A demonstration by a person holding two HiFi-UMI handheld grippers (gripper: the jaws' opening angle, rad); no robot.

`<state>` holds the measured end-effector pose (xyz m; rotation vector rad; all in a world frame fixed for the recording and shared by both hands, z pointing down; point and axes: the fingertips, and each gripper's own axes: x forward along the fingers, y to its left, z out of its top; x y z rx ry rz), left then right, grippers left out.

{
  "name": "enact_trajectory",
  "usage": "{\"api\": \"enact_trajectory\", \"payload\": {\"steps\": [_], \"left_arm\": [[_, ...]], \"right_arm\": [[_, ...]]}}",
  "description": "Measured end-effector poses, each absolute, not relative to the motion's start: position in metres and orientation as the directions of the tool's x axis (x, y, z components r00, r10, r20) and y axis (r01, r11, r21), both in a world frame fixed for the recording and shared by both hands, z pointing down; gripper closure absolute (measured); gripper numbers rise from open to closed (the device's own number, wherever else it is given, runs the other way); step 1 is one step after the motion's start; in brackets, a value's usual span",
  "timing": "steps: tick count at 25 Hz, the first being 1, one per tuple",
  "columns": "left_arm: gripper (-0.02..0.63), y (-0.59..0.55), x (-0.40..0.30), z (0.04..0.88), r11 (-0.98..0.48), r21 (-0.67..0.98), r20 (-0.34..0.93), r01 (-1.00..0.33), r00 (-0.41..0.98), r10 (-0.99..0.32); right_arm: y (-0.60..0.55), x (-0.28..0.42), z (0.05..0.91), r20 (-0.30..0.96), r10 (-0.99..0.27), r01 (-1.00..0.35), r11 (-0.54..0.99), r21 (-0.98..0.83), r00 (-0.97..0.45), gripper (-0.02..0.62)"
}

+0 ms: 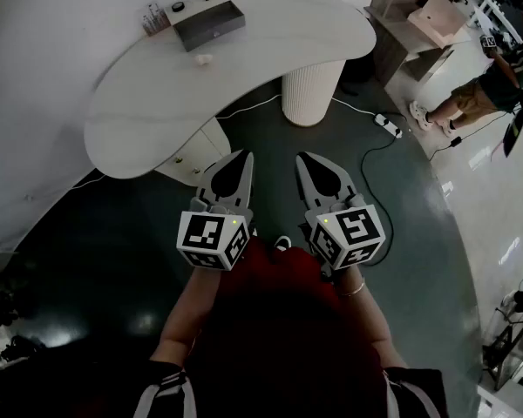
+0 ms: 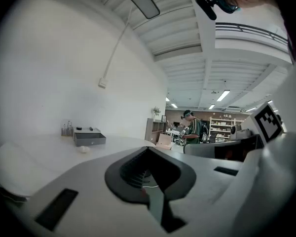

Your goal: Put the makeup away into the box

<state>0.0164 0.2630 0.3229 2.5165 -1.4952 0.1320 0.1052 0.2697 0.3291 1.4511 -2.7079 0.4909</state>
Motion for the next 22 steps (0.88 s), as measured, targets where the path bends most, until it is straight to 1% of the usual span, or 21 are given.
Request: {"api": "enact_trajectory", "payload": {"steps": [8,22], "left_arm": [[0.584,0.254,0.009,0.326,-0.449,0.129,0.171,-0.884,0.465,-0.868],[0.584,0.245,-0.005,0.332,-0.405,0.131,0.174,-0.905,0.423,-0.889]], "right_arm": [[0.257,0.11,0.323,0.139,-0.817,-0.819,0.519,-0.246,-0.56,0.581],[0.245,0.102,0.332,0.134,-0.8,-0.799,0.539,-0.267,-0.585,0.581]]}}
